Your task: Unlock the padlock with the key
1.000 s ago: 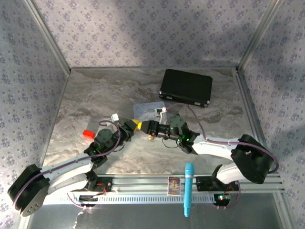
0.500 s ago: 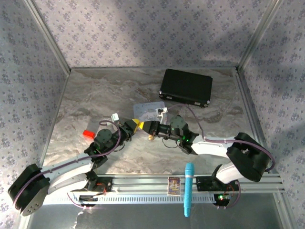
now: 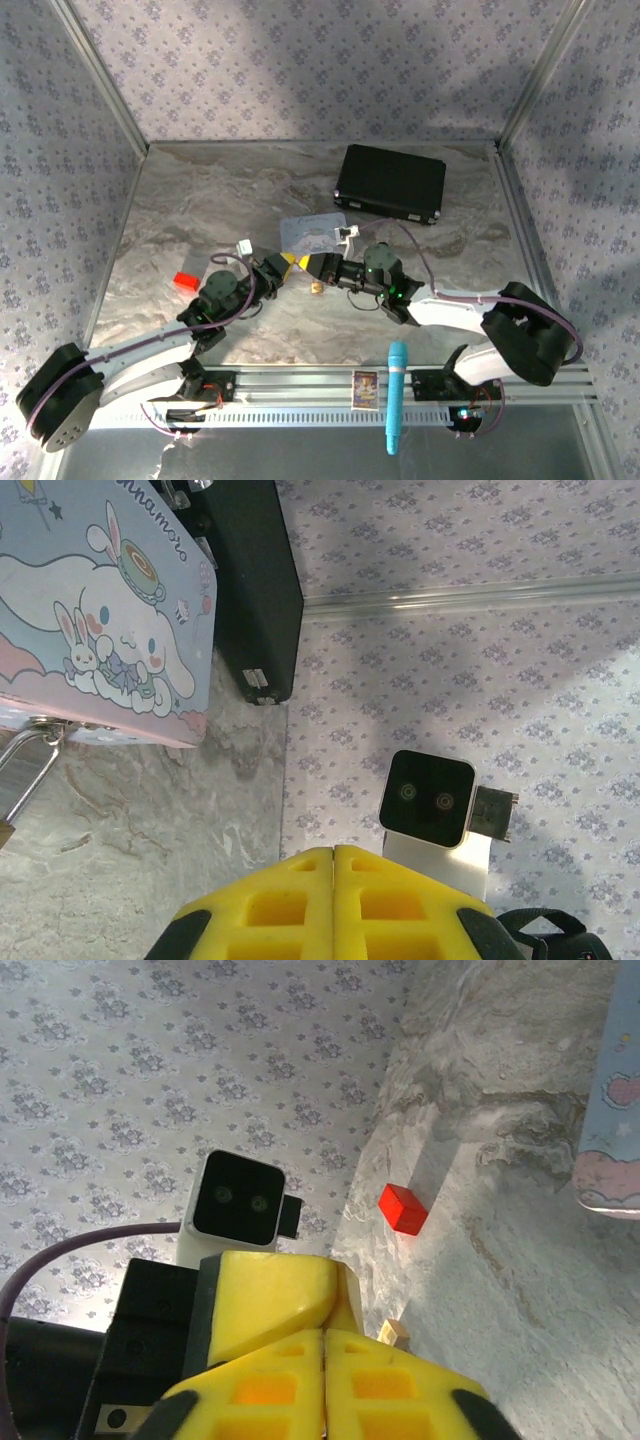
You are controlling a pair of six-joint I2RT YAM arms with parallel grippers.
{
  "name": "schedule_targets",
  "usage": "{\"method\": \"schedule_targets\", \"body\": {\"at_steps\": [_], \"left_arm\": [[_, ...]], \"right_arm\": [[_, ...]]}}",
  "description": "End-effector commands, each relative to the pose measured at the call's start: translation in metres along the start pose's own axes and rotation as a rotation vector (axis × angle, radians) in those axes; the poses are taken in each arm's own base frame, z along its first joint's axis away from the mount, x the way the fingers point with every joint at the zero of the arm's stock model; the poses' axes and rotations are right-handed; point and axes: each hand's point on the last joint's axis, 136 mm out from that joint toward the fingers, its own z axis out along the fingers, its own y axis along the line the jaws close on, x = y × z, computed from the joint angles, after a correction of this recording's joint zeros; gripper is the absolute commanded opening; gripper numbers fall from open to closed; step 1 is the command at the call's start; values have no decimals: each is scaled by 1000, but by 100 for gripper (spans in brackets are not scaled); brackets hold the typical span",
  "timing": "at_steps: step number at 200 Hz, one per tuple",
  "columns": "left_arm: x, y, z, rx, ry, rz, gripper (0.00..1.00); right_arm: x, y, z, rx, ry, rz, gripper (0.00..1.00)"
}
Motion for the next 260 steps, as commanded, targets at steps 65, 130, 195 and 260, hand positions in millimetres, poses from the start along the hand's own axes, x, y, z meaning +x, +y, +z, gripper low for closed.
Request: {"method": "schedule_targets", "body": {"at_steps": [65,130,195,260], "left_arm": [[-7,-22,4,46,-49,44,0],[-1,-25,8,50,-25,47,0],[-1,-18,9,31,-28,38,0],[-2,-10,9,-27,-34,70,48]], "right_arm": [[5,1,-3,-7,16,23,30],[1,0,4,-6,11,13,25],[1,-2,2,-12,5,15,3],[4,-13,-5,19,10,7,0]]}}
